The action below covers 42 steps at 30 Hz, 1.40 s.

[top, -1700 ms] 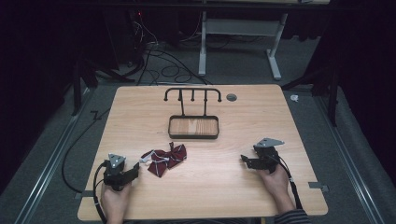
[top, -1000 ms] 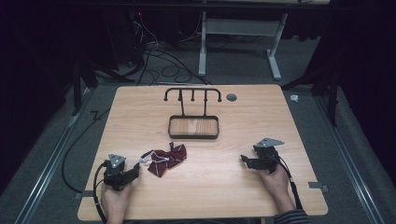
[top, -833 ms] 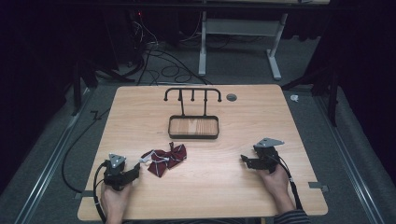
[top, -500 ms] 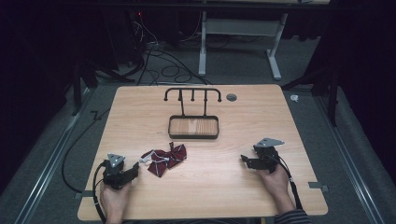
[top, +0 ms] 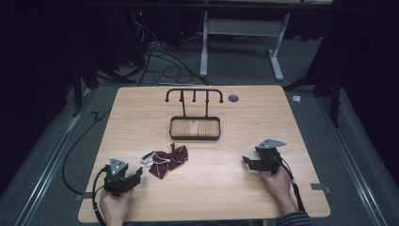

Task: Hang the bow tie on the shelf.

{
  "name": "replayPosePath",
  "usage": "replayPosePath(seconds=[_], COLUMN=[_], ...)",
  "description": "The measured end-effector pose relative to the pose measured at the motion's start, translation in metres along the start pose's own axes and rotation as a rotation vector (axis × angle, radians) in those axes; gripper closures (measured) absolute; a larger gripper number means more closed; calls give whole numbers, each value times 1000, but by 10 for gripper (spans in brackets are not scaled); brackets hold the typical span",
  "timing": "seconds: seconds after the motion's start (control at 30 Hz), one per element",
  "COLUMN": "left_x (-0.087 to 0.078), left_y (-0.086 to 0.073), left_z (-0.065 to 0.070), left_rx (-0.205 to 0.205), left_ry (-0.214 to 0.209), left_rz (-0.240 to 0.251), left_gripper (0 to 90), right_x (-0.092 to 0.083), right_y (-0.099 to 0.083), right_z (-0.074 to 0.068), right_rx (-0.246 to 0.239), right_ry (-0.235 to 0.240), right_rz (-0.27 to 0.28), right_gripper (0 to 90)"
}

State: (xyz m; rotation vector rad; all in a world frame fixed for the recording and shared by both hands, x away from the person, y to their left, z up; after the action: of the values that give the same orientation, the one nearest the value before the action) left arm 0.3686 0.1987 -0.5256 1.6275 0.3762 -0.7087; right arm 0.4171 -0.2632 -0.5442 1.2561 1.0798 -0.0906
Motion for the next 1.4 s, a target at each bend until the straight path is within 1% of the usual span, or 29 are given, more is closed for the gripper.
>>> replayPosePath(seconds=[0.07, 0.13, 0.17, 0.2, 0.27, 0.33, 0.37, 0.43, 0.47, 0.5, 0.53, 0.57, 0.63, 0.67, 0.7, 0.83, 0.87, 0.97, 1.0, 1.07, 1.2, 1.23, 1.27, 1.3, 1.33, 1.4], left_x=[-3, -5, -6, -7, -7, -7, -5, -5, -4, -3, -3, -1, 3, 4, 4, 9, 9, 12, 13, 14, 19, 22, 22, 24, 24, 27], left_y=[3, 4, 7, 9, 11, 13, 16, 17, 20, 21, 21, 22, 26, 27, 27, 34, 34, 40, 41, 42, 46, 47, 47, 49, 49, 51], left_z=[5, 7, 12, 15, 17, 21, 26, 28, 34, 37, 37, 40, 49, 52, 52, 61, 61, 67, 68, 69, 74, 76, 76, 79, 79, 82], left_rx=[14, 16, 20, 25, 31, 50, 61, 62, 84, 101, 101, 110, 138, 146, 146, 173, 173, 182, 182, 186, 202, 211, 211, 221, 221, 217], left_ry=[-16, -23, -38, -48, -53, -61, -71, -74, -83, -85, -85, -90, -104, -108, -108, -123, -123, -133, -141, -144, -153, -159, -159, -163, -163, -181], left_rz=[4, 10, 21, 22, 24, 20, 19, 21, 20, 16, 16, 13, 7, 6, 6, 7, 7, 15, 12, 10, 5, 1, 1, 0, 0, 5], left_gripper=[422, 431, 432, 434, 436, 437, 437, 437, 441, 443, 445, 445, 450, 451, 454, 463, 465, 470, 474, 476, 484, 487, 487, 487, 491, 498], right_x=[0, 0, 0, 0, 0, 0, 0, 0, 0, 0, 0, 0, 0, 0, 0, 0, 0, 0, 0, 0, 0, 0, 0, 0, 0, 0], right_y=[0, 0, 0, 0, 0, 0, 0, 0, 0, 0, 0, 0, 0, 0, 0, 0, 0, 0, 0, 0, 0, 0, 0, 0, 0, 0], right_z=[0, 0, 0, 0, 0, 0, 0, 0, 0, 0, 0, 0, 0, 0, 0, 0, 0, 0, 0, 0, 0, 0, 0, 0, 0, 0], right_rx=[0, 0, 0, 0, 1, 0, 0, 1, 0, 0, 0, 0, 2, 3, 3, 2, 2, 3, 2, 0, 3, 0, 0, 0, 0, 0], right_ry=[0, 0, 0, 0, 0, 0, 0, 0, 0, 0, 0, 0, 0, 0, 0, 0, 0, 0, 0, 0, 0, 0, 0, 0, 0, 0], right_rz=[0, 0, 0, 0, 0, 0, 0, 0, 0, 0, 0, 0, 0, 0, 0, 0, 0, 0, 0, 0, 0, 0, 0, 0, 0, 0], right_gripper=[288, 288, 288, 288, 288, 288, 288, 288, 287, 288, 288, 288, 288, 288, 288, 288, 288, 288, 288, 288, 288, 287, 287, 288, 288, 287])
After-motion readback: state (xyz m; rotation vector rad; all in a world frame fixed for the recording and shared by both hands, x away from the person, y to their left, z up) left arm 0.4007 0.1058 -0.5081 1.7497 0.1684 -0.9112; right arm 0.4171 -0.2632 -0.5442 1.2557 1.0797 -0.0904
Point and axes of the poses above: each handheld gripper's, and its own axes: x roughly forward along the jaws, y roughly out of its top, z roughly to its right, the point moved 6 cm from there along x, roughly forward along the jaws, and after that the axes turned 8 degrees about y, right-handed, at the moved point
